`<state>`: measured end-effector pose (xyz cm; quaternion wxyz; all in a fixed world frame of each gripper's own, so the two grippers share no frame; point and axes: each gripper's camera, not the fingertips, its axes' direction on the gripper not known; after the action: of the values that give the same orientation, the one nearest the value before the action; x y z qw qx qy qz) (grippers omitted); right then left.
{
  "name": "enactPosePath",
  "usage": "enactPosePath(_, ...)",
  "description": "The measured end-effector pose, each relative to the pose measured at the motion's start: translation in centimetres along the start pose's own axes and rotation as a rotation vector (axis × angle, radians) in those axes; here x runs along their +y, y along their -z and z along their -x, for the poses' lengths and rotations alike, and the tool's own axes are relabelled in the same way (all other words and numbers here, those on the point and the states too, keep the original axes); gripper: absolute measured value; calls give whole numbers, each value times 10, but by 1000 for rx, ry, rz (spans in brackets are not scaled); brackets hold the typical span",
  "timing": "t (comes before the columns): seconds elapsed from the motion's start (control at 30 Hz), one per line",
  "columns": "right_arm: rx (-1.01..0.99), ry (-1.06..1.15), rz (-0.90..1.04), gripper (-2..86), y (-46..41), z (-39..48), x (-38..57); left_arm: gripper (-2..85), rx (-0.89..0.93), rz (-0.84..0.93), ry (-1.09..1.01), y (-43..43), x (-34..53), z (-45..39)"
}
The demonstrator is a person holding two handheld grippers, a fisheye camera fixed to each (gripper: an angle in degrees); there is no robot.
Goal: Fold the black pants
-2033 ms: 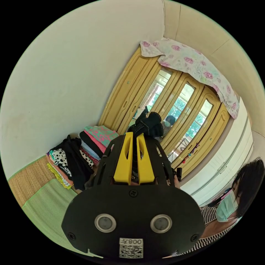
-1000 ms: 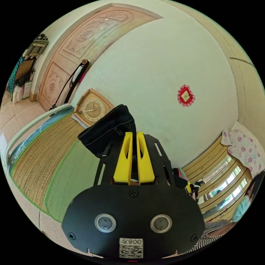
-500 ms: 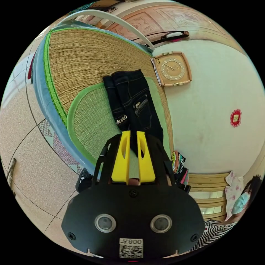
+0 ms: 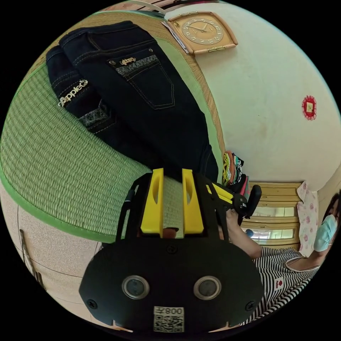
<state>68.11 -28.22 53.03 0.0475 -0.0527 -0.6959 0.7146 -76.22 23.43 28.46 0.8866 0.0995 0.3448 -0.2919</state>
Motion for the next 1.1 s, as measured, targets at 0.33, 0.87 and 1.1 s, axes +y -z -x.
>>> enactPosePath(0.33,-65,-42,-66,35,6,-10,4,76,76,-4,23,-13,-10,19)
enactPosePath(0.87,-171,-551,-457,6,122,-142,193,75,90,33,-129,-73,4,-28)
enactPosePath(1.1,-114,-1035,-492,7,119,-208,356,89,-207,207,-250,-166,-11,-74)
